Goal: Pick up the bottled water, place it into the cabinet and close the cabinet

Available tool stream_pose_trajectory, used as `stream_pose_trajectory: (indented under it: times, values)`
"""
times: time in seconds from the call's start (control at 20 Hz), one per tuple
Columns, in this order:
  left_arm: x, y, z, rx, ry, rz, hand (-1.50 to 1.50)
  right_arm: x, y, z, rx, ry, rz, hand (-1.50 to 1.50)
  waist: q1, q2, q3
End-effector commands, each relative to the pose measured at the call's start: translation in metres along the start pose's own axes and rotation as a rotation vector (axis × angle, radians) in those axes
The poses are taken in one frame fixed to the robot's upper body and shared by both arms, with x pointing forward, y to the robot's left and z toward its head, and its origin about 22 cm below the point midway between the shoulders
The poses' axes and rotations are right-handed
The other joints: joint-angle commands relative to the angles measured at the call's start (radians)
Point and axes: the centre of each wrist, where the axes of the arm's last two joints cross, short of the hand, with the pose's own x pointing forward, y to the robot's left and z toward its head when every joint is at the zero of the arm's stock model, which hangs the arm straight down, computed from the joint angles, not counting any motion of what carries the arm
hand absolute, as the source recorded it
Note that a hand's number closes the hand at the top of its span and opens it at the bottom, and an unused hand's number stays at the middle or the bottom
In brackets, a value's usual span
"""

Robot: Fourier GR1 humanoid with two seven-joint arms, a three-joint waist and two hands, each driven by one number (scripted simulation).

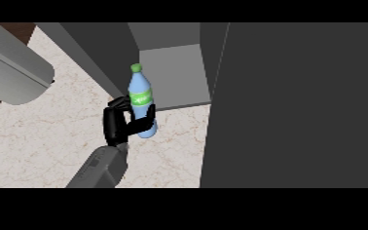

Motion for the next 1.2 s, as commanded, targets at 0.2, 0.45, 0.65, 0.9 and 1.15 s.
stream_pose_trajectory:
  times: [0.2, 0.45, 0.65, 0.9, 1.15]
  values:
    - [0.053, -0.067, -0.047, -0.081, 0.017, 0.149, 1.5, -0.001, -0.009, 0.0, 0.027, 0.009, -0.006, -1.5, -0.062, 0.031, -0.017]
    - [0.058, -0.064, -0.053, -0.064, -0.002, 0.143, 1.5, -0.003, -0.011, -0.004, 0.004, 0.001, -0.011, -1.5, -0.059, 0.035, -0.017]
    - [0.051, -0.059, -0.048, -0.057, -0.001, 0.111, 1.5, 0.0, -0.01, -0.009, 0.036, -0.014, -0.013, -1.5, -0.075, 0.04, -0.018]
    - [0.051, -0.053, -0.049, -0.048, -0.022, 0.098, -1.5, -0.003, -0.011, -0.008, 0.025, -0.019, -0.027, -1.5, -0.082, 0.039, -0.018]
    - [0.058, -0.053, -0.054, -0.041, -0.044, 0.093, -1.5, -0.009, -0.009, -0.009, 0.041, -0.018, -0.047, -1.5, -0.081, 0.042, -0.018]
